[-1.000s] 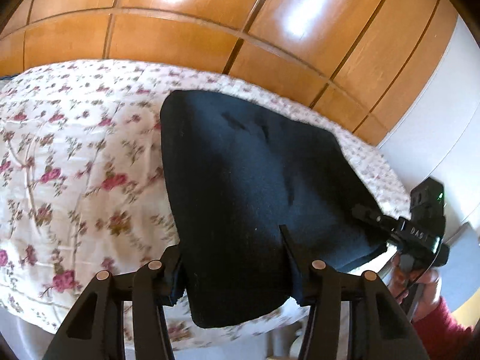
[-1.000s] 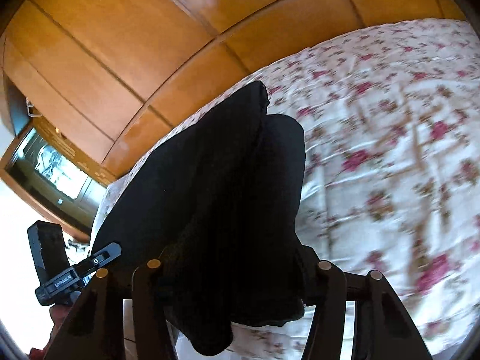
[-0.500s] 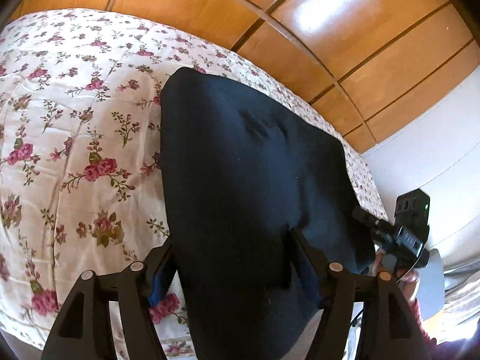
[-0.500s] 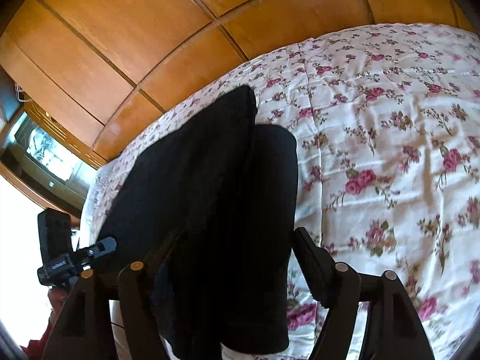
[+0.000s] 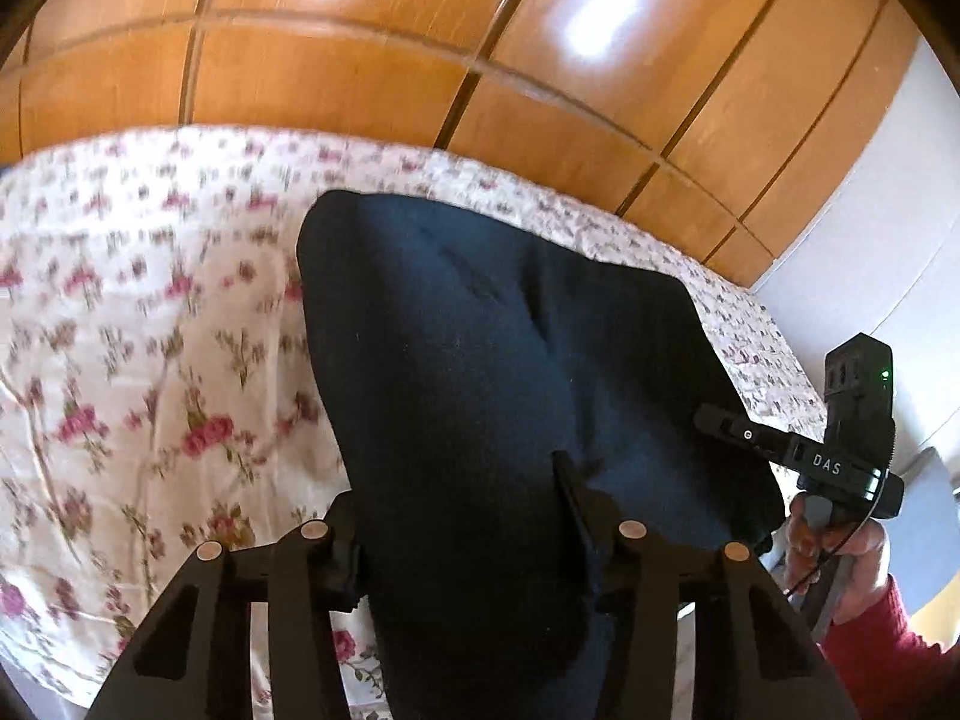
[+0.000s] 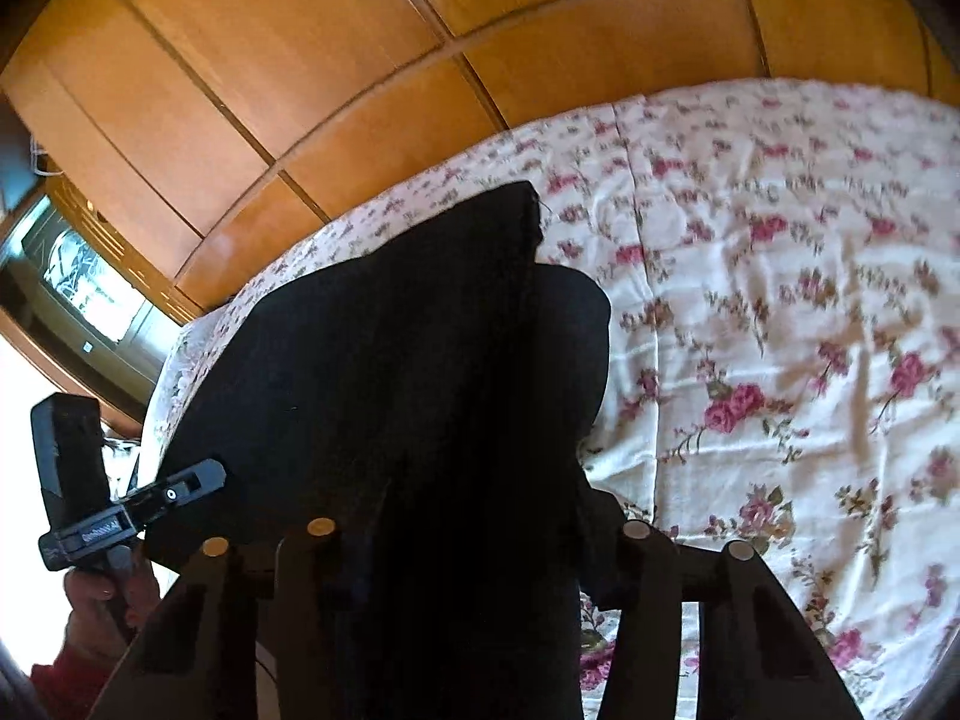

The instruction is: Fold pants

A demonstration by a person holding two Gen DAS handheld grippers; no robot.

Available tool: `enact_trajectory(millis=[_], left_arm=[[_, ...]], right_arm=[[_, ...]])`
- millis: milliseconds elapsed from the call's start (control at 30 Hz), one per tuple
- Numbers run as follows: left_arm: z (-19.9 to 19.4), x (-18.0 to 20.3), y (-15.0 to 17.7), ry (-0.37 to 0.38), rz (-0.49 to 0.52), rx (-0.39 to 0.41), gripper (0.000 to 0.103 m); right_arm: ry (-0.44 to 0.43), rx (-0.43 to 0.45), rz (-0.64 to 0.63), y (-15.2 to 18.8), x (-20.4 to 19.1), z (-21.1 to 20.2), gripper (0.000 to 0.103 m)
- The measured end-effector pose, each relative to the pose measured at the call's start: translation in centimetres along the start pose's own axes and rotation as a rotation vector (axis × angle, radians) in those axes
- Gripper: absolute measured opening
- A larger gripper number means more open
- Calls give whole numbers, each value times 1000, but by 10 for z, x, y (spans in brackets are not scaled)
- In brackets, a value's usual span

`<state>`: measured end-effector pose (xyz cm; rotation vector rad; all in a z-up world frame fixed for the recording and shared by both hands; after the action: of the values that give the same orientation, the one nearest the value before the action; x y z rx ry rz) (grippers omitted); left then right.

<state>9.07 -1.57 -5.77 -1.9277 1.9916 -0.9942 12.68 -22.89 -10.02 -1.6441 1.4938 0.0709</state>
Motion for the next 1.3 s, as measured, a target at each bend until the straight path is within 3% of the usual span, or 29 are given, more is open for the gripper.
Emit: enact_trajectory(millis=[167, 433, 833, 1133, 1300], left_arm=[[-9, 6, -29, -39, 65, 98, 51], [28, -1, -82, -93, 39, 94, 51], [79, -9, -130, -163, 57, 122, 51], [127, -20, -140, -185, 80, 99, 51], [141, -27, -135, -195, 112, 121, 59]], right_arm=[[-26, 93, -25, -28, -9, -10, 48], [27, 158, -98, -88, -7, 12, 48], [78, 206, -170, -153, 15, 57, 48], [125, 211, -149, -165, 47, 92, 48], [145, 216, -103, -159, 67, 102, 55]])
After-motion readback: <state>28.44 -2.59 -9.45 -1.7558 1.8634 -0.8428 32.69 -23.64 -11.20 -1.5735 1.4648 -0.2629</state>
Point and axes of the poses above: each gripper's, at about its wrist camera, not at the fingertips, and z roughly the way its jaws point, x to its right, y to its underside, the point moved 9 cm from there along z, roughly the way its jaws point, and after that the axes turned 7 degrees about -y, right-handed, at the moved point
